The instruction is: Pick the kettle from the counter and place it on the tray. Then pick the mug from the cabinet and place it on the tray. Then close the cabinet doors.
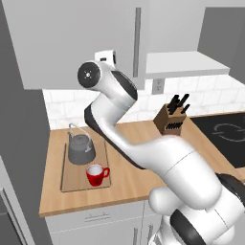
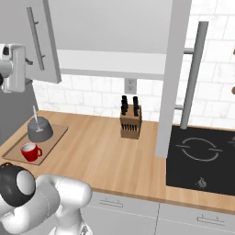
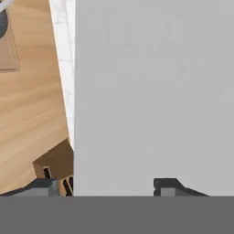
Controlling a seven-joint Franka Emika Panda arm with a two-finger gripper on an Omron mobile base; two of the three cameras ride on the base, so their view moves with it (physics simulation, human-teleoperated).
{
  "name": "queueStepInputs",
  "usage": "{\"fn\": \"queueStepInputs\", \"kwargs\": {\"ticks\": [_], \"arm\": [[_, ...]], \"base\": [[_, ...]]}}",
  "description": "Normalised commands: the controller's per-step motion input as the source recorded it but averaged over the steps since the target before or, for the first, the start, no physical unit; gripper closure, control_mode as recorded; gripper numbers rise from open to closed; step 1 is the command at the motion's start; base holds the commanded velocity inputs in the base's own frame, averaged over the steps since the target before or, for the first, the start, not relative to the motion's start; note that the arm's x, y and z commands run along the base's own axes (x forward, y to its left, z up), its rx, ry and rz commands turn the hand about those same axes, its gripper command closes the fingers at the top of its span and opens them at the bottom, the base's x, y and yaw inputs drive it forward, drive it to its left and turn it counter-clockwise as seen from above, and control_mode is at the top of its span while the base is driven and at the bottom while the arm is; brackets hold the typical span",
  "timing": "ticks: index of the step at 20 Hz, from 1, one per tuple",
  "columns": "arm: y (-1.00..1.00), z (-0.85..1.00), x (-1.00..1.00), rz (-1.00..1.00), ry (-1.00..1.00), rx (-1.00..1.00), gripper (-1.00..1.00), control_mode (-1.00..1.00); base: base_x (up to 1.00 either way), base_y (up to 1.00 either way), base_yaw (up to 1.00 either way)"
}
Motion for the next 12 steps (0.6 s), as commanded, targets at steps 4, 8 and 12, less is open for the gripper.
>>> {"fn": "queueStepInputs", "kwargs": {"ticks": [4,8,12], "arm": [[-0.22,0.00,0.48,0.08,0.00,0.00,-1.00,-1.00],[-0.13,0.00,0.66,0.09,0.00,0.01,-1.00,-1.00],[-0.04,0.00,0.64,0.11,0.00,0.03,-1.00,-1.00]], "base": [[0.00,0.00,0.00],[0.00,0.00,0.00],[0.00,0.00,0.00]]}}
